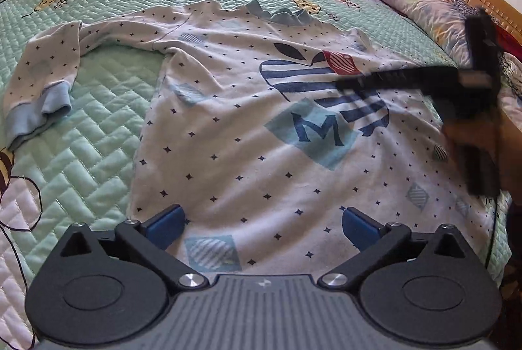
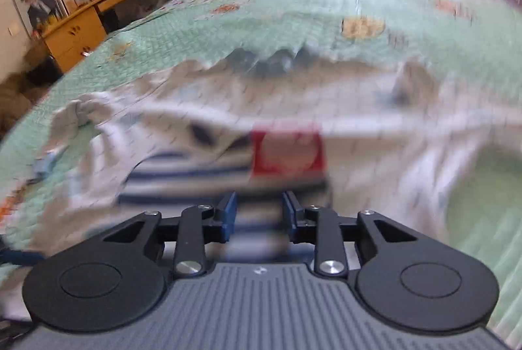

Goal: Fold clothes
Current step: 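Open the left gripper and move the right gripper above the shirt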

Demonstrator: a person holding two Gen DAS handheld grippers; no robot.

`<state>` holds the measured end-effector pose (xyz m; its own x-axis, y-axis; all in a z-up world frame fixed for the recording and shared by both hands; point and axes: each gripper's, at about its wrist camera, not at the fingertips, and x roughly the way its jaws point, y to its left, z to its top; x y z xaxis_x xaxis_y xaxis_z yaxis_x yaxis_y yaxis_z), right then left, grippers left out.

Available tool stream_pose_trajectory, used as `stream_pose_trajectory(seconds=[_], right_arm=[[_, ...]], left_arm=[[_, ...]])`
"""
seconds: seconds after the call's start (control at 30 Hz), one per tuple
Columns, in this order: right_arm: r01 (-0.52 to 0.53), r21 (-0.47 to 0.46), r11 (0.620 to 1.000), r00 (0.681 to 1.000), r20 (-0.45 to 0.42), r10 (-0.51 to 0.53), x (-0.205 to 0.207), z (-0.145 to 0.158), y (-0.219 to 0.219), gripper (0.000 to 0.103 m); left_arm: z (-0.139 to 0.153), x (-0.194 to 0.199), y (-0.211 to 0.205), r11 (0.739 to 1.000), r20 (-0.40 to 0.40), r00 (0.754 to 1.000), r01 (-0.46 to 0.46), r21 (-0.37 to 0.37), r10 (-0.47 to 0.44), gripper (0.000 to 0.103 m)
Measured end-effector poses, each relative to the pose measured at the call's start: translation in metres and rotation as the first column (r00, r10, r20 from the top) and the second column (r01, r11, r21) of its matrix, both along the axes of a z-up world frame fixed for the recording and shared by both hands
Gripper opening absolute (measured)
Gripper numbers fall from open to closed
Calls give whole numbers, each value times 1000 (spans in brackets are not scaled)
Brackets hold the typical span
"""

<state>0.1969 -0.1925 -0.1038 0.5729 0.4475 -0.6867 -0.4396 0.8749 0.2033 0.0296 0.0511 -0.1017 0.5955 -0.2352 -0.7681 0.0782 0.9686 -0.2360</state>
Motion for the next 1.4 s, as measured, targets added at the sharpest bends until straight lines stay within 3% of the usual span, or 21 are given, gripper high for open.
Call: stream_pose_trajectory(seconds=[0.13,0.23,0.3,0.37,0.5,0.63,0.67,0.7,0.73,0.77,0.9,1.03,1.23,1.27,1.3,1.4], right_arm=[[1,7,1000,1000,-18,-1,18,4,7,37],[2,13,1000,999,-33,-1,31,8,12,47],[-7,-18,1000,998,-62,6,47,-2,18,46],[-29,-45,999,1000,8,29,63,-5,24,45],[-99,77,992,994,-37,103,70,8,21,47],[-163,202,966,981,-76,181,78,21,17,46],[-194,225,955,969,-109,222,84,17,19,41],[-208,209,955,960,-144,241,91,8,24,27],[-195,137,971,962,-163,217,102,-3,30,10],[-192,133,972,967,-142,210,112,-9,34,0],[-114,141,983,989,-82,127,146,-15,47,0],[-109,217,970,991,-47,122,130,3,41,9],[-256,123,959,956,-112,269,115,-6,81,13],[-281,107,954,948,-125,293,113,-8,88,10],[-305,92,948,939,-138,316,110,-9,94,0],[-169,121,978,983,-50,177,145,-15,107,0]], left_arm=[[1,0,7,999,-9,1000,1,-37,-1,102],[1,4,10,998,-24,1000,-12,-67,10,102],[1,6,10,998,-33,999,-7,-64,5,102],[1,6,8,999,-40,999,4,-52,-6,102],[2,8,7,999,-51,999,16,-39,-18,102],[2,11,12,997,-54,998,5,-74,-9,102],[2,12,13,996,-54,999,3,-84,-7,102],[2,12,14,996,-54,999,0,-88,-5,102],[2,13,14,996,-55,999,-2,-91,-3,102],[2,13,13,996,-55,999,-4,-88,0,102],[1,13,11,997,-50,999,-13,-82,9,102],[1,11,11,996,-45,999,-22,-82,18,102],[1,11,5,999,-37,999,-19,-47,17,102],[1,11,3,999,-37,999,-13,-34,12,102],[1,11,2,1000,-37,999,-10,-24,9,102],[1,10,-1,1000,-35,999,3,-4,-3,102]])
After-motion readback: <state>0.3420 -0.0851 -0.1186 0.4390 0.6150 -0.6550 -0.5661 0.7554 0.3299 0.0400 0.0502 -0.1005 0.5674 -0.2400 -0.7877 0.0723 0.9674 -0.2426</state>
